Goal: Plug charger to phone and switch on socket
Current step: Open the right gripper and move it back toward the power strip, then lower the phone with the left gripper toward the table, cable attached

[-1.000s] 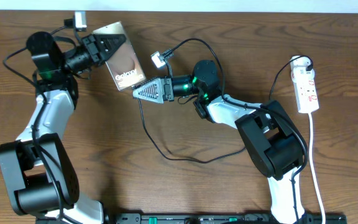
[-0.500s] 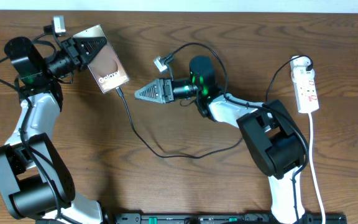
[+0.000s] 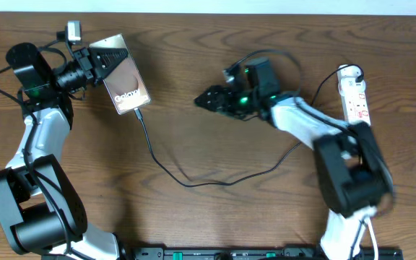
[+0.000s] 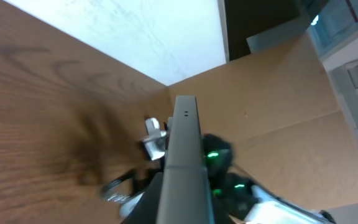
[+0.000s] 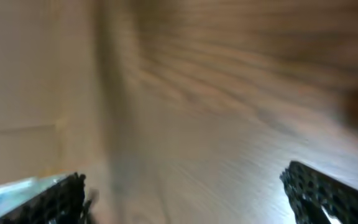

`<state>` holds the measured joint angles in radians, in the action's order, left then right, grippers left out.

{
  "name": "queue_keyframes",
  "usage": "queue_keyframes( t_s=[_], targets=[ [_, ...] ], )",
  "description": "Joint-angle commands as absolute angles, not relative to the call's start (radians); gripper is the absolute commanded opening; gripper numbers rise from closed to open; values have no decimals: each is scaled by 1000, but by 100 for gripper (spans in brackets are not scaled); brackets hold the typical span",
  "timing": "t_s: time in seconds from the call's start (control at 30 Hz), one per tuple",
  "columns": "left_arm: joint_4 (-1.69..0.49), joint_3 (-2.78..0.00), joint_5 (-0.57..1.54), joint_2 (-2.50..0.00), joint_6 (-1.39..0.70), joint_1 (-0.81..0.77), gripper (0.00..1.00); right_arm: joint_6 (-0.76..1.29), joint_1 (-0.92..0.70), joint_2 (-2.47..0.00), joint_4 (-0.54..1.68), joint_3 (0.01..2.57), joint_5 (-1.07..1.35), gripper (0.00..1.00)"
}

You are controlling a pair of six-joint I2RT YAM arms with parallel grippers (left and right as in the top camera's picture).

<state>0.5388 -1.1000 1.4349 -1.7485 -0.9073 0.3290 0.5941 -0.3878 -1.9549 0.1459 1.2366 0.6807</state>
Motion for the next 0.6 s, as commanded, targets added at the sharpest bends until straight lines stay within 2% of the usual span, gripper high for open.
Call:
queue_keyframes(
  t_s=[0.0, 0.27, 0.37, 0.57],
  targets=[
    [433, -1114, 1461, -1728, -762, 331, 7, 435, -387, -1760, 270, 1250, 398, 99],
    [-116, -1057, 1182, -1728, -343, 326, 7, 425, -401, -1501, 490, 1250, 141, 99],
    [-204, -1023, 1094, -1731, -257, 313, 7, 425, -408, -1473, 519, 1250, 100, 99],
    [-216, -970, 1023, -1771, -242, 278, 7, 425, -408, -1475, 529, 1250, 96, 99]
  ],
)
